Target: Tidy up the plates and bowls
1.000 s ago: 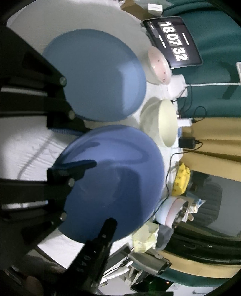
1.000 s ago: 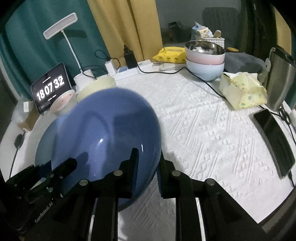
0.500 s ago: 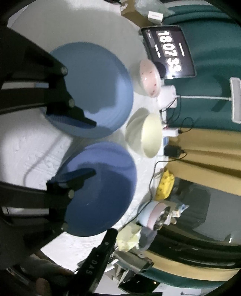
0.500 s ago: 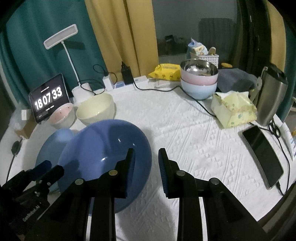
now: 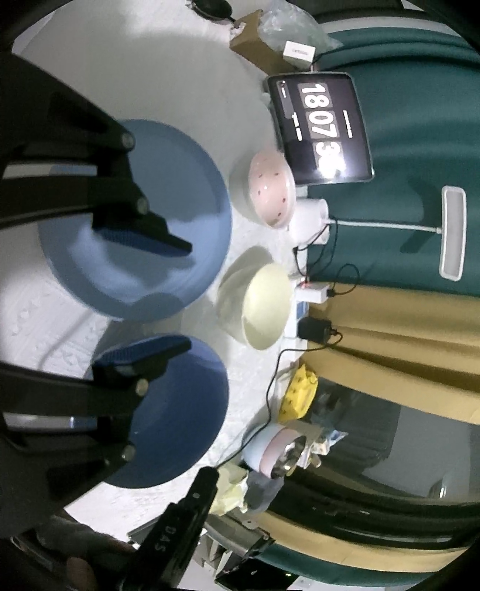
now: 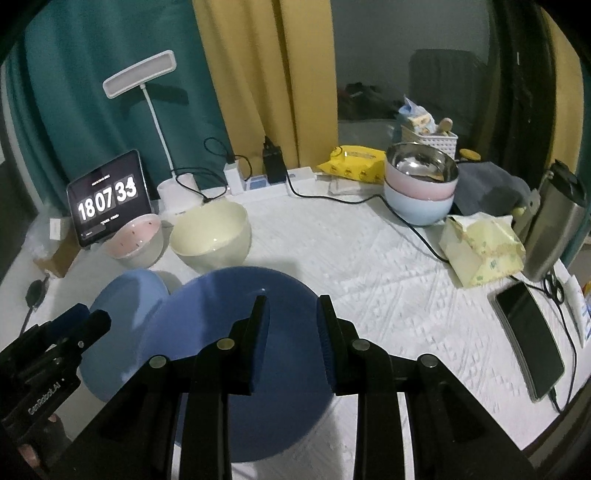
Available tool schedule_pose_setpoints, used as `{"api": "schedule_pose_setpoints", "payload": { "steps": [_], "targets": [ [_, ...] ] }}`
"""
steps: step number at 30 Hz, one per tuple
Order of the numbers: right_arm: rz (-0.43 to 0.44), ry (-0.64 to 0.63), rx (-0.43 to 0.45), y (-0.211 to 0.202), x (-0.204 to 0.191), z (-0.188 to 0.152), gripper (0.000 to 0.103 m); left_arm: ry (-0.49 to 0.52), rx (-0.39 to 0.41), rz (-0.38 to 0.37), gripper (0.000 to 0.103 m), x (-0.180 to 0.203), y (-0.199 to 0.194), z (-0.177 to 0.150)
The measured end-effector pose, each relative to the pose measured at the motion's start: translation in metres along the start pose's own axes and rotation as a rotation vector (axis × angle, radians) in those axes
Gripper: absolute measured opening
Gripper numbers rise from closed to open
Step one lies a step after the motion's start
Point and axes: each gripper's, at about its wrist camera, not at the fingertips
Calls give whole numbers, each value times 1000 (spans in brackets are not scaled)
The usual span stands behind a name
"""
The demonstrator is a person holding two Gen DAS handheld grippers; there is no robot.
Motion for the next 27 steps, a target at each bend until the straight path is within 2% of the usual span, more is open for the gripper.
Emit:
{"api": "schedule_pose_setpoints", "payload": {
  "steps": [19,27],
  "targets": [
    [28,-70,16,24,-32,39,27,2,53,37,46,-27,16,43],
    [40,-83,12,40,-43,53,27,12,45,53,46,-34,35,59]
  ]
}}
Point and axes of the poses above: each gripper's, at about its wrist camera, not at the fingertips, and y roughly the way its jaws point, x to its right, z to its top, and after that the axes turned 15 degrees about -z, right-handed
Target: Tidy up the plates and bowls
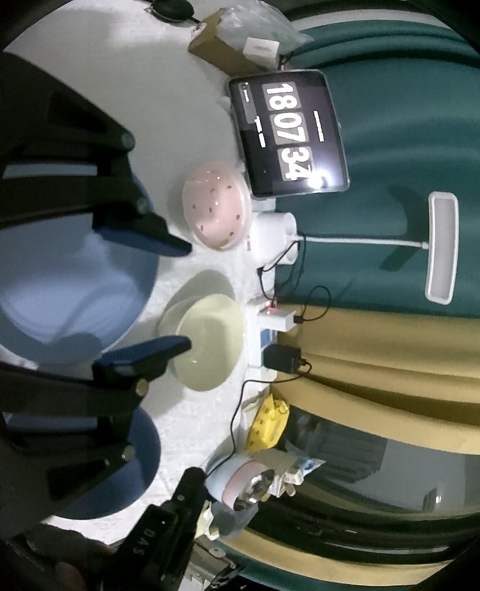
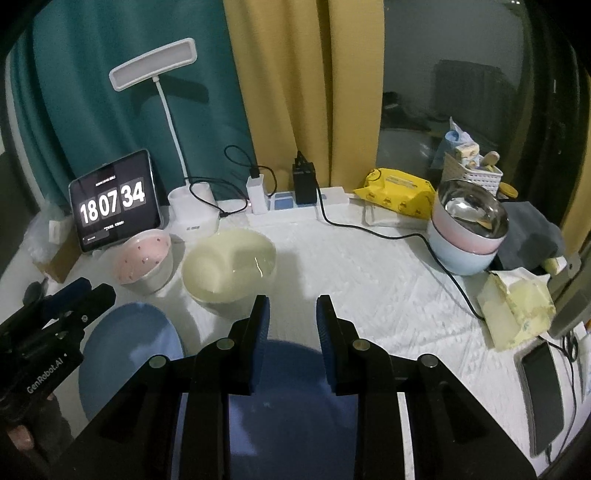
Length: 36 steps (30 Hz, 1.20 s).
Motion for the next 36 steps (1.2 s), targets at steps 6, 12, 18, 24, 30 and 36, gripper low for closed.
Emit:
{"api": "schedule_pose_setpoints", "payload": {
  "steps": [6,12,18,24,30,36],
  "targets": [
    [25,-11,-34,18,-8,13,27,-33,-12,-18,46,-6,16,9],
    [50,-20,-55,34,-20,25,27,-61,-62,-27,46,-13,40,17],
    [53,-22,-111,60,-31,34,28,-90,-129,-10,46,-22,71,18],
    [56,-47,-169,86,-44,38,28,-123,-181,-6,46,-31,97,17],
    [53,-42,-222,111,-51,38,27,-134,-226,-5,46,-35,118,17],
    [76,-31,-287,135,-56,32,27,-120,-272,8,46,-34,137,13]
  ]
}}
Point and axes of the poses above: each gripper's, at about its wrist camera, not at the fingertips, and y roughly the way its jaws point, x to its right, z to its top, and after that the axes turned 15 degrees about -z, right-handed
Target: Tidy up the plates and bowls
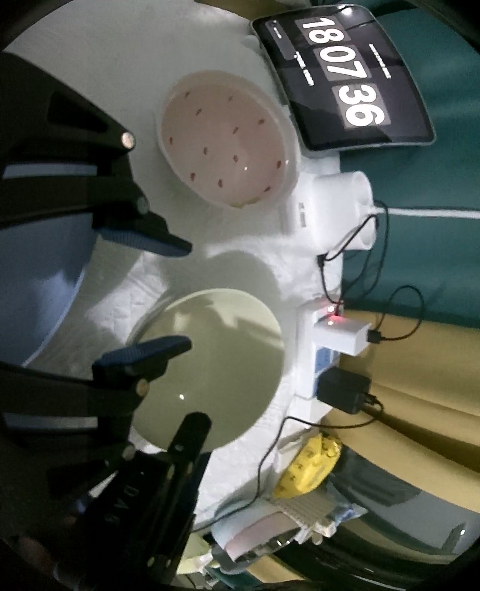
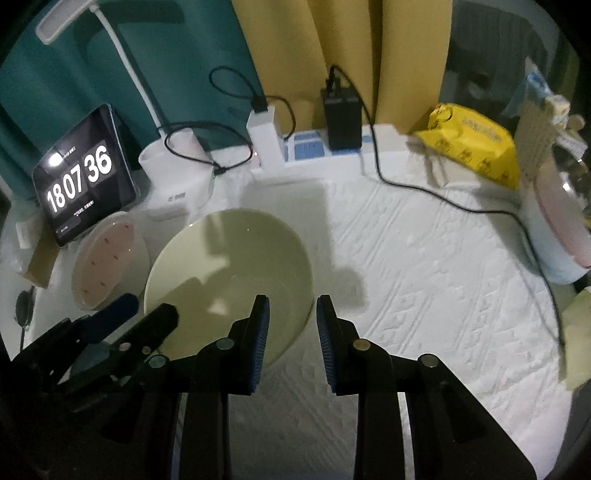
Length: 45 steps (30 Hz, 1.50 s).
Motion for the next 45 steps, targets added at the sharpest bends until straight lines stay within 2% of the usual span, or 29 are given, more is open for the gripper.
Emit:
{"api": "schedule_pose_setpoints", "payload": {
  "steps": [6,10,14,17,24,38,45],
  "targets": [
    [9,-2,-39,14,-3,-1,27,5,-4,-1,46,0,9,0],
    [10,0,-34,17,-3,0,25,3,3,-18,45,-2,11,-1],
    [-1,-13,-23,16,-5,-1,22,30,1,-34,35,4,13,-4],
    [-15,-10,-17,15,-4,-1,20,48,10,-19,34,9,13,-6],
    [-29,-1,-2,8,-3,-5,15,43,30,-38,33,10,2,-9],
    [-12,6,119,-52,-3,-9,14,69,149,-54,33,25,-56,-12],
    [-10,11,164,-80,-2,-17,14,86,180,-60,33,35,-83,-20]
  ]
}}
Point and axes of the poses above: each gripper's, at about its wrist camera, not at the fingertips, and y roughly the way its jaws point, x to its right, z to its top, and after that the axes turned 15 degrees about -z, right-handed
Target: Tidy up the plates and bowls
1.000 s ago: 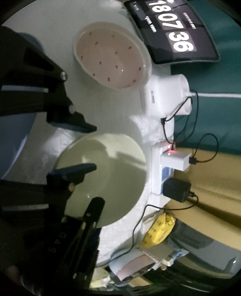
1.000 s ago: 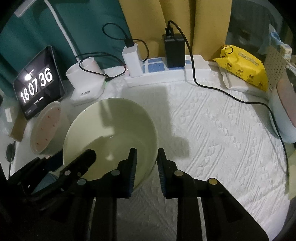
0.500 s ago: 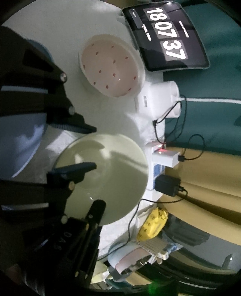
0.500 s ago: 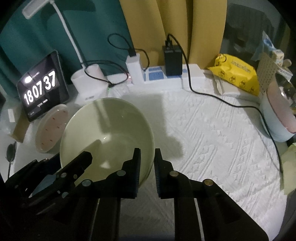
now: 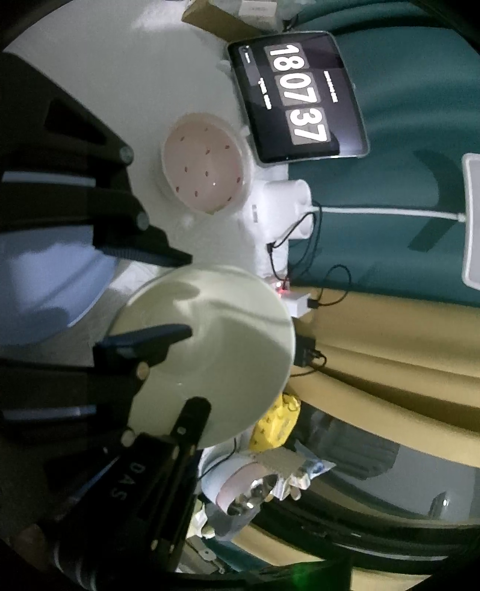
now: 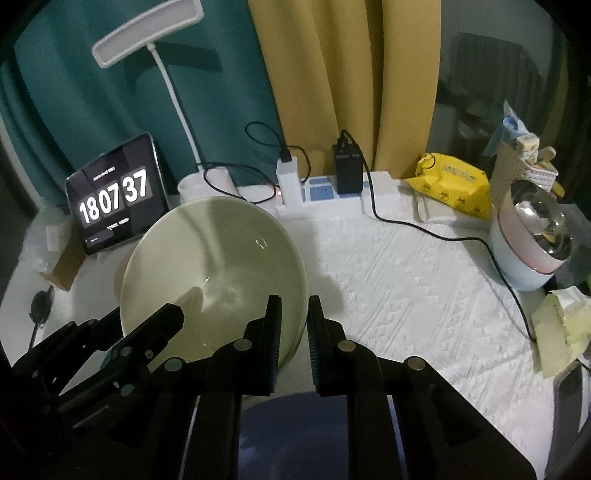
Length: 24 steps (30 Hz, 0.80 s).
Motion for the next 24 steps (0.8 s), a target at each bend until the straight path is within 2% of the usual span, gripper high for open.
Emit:
{"api": "schedule_pose_setpoints", "payload": {
  "steps": [11,24],
  "targets": [
    [4,13,47,-40,5,-12,14,19,33,-8,33,17,-35,-7],
    [0,40,65,-72,19,-36,14,47,27,-17,33,40,-59,-29]
  ]
}}
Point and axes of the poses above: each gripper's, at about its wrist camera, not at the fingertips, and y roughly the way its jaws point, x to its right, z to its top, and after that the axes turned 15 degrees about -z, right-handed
